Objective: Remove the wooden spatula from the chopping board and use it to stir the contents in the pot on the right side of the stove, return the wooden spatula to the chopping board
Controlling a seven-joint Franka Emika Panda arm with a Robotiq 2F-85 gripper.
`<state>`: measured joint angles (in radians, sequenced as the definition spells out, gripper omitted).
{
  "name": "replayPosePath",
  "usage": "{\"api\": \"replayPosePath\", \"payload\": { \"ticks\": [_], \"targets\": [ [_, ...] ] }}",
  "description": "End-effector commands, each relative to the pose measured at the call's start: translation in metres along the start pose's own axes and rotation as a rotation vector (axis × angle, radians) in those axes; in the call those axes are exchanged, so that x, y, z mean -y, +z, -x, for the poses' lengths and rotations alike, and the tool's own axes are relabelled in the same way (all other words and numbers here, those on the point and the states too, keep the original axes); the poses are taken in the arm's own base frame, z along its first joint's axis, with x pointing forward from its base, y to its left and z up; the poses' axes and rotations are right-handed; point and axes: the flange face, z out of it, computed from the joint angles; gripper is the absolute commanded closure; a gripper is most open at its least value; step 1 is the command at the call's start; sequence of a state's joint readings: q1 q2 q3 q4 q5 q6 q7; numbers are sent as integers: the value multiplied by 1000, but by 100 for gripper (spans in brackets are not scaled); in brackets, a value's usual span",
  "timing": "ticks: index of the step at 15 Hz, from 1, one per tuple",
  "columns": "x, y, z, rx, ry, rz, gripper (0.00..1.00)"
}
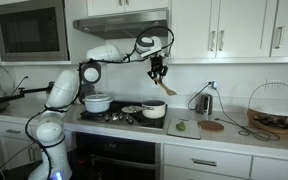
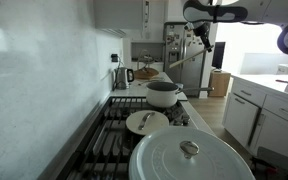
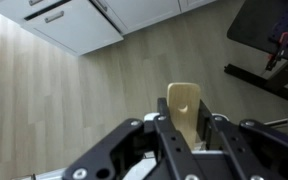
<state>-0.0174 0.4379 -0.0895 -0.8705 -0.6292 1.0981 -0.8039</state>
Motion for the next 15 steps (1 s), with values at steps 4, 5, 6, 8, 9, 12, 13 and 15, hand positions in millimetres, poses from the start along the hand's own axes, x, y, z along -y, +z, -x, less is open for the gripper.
{"api": "replayPosePath", "payload": {
  "ticks": [4,5,6,8,9,12,13,15],
  "targets": [
    [29,-24,3,146,-78,5,93],
    [33,-28,3,162,-94,8,93],
    [38,-31,2,175,-107,9,93],
    [46,-37,0,195,-129,14,93],
    [49,-39,-2,200,-141,17,93],
    [60,-45,-7,220,-168,21,93],
    [63,-47,-10,224,-172,21,93],
    [72,-48,-17,239,-192,16,93]
  ]
}}
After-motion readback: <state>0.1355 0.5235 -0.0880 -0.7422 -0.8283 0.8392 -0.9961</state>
